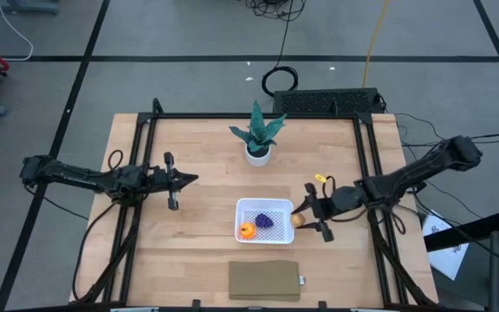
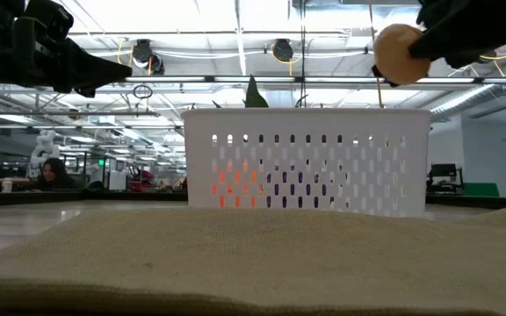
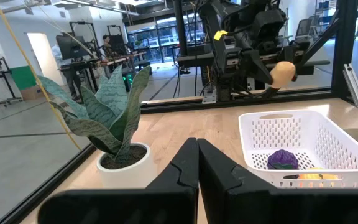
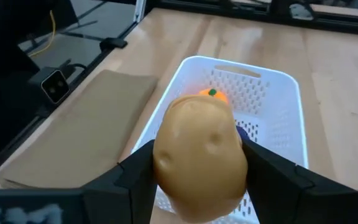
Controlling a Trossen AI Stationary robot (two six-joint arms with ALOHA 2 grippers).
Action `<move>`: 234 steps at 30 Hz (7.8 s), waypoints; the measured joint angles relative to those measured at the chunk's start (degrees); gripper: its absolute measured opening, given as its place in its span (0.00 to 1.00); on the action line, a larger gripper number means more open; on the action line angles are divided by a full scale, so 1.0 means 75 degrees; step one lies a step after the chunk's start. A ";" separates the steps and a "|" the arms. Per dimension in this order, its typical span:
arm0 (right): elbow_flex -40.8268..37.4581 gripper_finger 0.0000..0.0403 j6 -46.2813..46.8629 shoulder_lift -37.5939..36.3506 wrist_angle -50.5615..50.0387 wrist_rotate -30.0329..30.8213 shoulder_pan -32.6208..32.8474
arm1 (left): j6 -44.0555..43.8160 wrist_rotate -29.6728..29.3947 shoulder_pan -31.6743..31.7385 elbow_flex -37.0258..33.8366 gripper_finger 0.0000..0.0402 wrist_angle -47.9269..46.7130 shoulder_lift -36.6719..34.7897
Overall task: Pick and placing Produce into tupperware
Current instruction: Put the brown potato into the white basket, then adjust the white basket, then return to Home Position
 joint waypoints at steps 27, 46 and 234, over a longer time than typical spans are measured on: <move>0.3076 0.49 -0.1292 0.3263 -0.2894 -0.1434 -0.1044 | -0.0055 -0.0052 0.0000 0.0000 0.00 -0.0060 0.0001; 0.4809 0.47 -0.3187 0.4978 -0.4657 -0.1439 -0.1308 | -0.0029 -0.0052 -0.0003 0.0000 0.00 -0.0424 0.0000; 0.4278 0.00 -0.1990 0.1703 -0.5621 0.0169 -0.1939 | 0.0075 -0.0282 0.0000 0.0000 0.00 -0.0921 0.0002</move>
